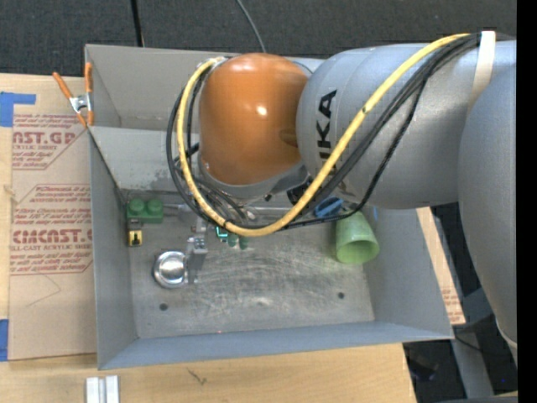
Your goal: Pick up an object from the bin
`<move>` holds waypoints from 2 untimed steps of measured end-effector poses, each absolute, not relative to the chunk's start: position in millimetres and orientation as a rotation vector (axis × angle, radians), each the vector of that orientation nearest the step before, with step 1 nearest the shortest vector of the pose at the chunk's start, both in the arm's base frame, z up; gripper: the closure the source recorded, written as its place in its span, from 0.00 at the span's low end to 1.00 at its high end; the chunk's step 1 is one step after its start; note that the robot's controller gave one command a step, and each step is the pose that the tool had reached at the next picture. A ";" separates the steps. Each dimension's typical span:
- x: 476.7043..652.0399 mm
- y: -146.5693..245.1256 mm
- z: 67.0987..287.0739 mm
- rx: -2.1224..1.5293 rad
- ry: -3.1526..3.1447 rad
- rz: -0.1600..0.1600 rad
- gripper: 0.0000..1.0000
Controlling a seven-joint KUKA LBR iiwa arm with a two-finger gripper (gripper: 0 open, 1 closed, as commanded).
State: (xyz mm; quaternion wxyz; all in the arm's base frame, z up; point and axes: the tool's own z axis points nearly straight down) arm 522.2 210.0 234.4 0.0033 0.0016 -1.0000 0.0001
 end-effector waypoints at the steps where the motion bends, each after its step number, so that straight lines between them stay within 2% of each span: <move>1: 553.6 201.9 83.0 0.474 -3.101 0.001 0.00; 2: 555.4 203.4 88.1 0.474 -3.107 -0.004 1.00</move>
Offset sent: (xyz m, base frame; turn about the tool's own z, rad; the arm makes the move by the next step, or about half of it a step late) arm 0.0328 -0.0080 -0.1474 -0.2988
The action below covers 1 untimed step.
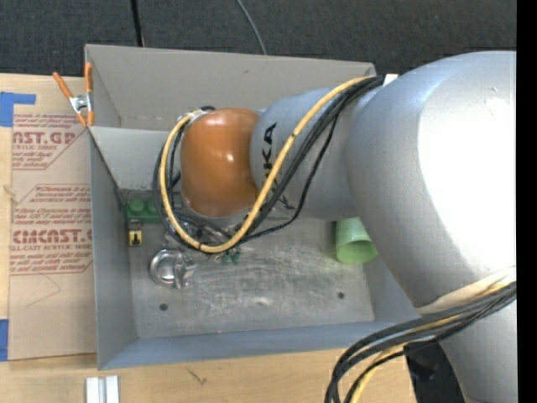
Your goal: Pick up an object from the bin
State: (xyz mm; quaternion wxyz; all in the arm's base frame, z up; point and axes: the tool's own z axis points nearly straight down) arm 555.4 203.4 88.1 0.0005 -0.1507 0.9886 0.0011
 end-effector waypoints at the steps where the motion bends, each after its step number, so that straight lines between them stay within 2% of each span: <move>1: 554.8 222.5 220.3 -0.486 3.092 0.005 1.00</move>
Offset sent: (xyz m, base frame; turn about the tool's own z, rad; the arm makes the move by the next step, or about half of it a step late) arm -0.0025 0.0175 0.1269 -0.0087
